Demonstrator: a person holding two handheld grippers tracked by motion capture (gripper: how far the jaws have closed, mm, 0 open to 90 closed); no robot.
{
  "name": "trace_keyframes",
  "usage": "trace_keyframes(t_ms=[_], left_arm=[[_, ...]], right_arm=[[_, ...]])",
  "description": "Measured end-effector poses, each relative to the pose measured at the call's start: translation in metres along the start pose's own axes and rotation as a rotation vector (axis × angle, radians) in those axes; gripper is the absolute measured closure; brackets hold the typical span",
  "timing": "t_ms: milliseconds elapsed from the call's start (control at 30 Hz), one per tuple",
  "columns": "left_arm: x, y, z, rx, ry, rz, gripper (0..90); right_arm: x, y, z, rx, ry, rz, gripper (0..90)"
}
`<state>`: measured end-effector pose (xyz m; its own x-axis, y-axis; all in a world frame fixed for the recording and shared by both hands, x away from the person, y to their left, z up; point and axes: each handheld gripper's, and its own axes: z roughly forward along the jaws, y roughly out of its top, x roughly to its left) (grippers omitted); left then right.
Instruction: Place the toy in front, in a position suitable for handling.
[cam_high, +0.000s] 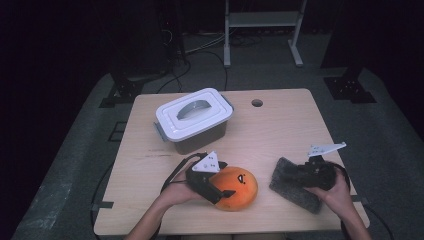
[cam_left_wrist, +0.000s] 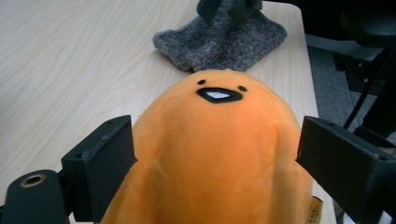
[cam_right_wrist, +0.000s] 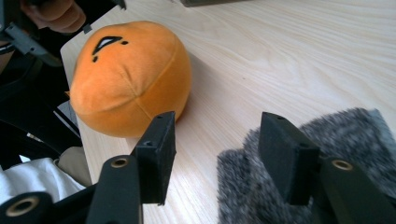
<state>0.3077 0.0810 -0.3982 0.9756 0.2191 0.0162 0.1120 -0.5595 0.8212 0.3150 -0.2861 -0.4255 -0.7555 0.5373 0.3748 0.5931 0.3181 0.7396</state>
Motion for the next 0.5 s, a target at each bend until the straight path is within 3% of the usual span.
trace_keyframes(t_ms=[233,500], left_arm=[[0.006,0.000,-0.008,-0.018,0.006,-0.017,10.8],[0.013,0.000,-0.019,-0.048,0.044,-0.031,10.7]], right_arm=[[0.007,0.002,0.008,-0.008,0.036,-0.016,41.0],[0.013,0.004,0.017,0.012,0.058,-0.021,38.0]])
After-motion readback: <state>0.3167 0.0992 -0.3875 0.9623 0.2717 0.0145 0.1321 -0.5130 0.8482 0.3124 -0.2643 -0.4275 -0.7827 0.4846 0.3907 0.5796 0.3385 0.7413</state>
